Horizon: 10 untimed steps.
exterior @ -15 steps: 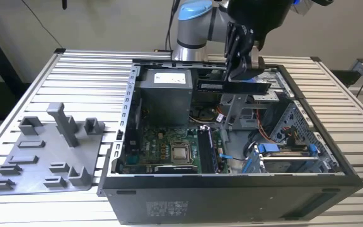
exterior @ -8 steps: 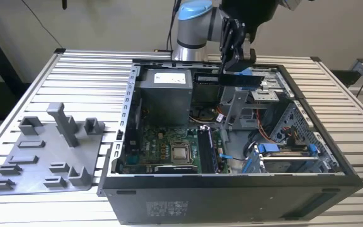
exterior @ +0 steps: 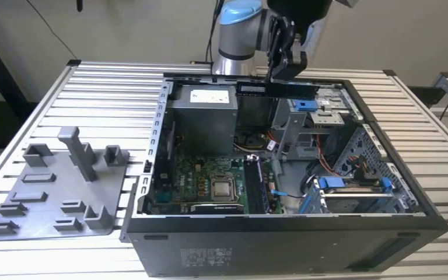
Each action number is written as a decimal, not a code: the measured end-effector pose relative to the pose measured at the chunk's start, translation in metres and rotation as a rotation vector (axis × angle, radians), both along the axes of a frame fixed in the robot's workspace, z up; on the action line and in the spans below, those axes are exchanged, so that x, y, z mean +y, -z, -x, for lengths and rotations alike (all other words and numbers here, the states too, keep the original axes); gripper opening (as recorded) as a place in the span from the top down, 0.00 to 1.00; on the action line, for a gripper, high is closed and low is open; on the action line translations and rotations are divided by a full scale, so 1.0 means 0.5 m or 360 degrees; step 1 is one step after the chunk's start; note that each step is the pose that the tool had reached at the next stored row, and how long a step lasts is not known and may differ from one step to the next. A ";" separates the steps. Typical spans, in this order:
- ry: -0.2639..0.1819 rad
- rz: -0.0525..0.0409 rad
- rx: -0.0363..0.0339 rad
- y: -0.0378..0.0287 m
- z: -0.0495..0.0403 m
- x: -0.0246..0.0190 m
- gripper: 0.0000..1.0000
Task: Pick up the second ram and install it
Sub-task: 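Pick up the second ram and move it above second insertion slot, then insert the second ram into the second slot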
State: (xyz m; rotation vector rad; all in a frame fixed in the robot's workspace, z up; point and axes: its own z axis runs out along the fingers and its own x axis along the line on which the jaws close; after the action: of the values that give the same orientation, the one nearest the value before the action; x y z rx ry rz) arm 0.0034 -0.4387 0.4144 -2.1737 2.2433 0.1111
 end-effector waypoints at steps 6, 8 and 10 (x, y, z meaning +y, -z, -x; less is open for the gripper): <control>0.0000 0.0000 0.0000 0.000 0.000 0.0030 0.86; 0.0000 0.0000 0.0000 0.000 0.000 0.0041 0.86; 0.0000 0.0000 0.0000 0.000 0.000 0.0051 0.86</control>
State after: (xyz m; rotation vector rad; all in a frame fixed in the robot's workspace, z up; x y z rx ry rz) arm 0.0034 -0.4361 0.4143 -2.1737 2.2432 0.1112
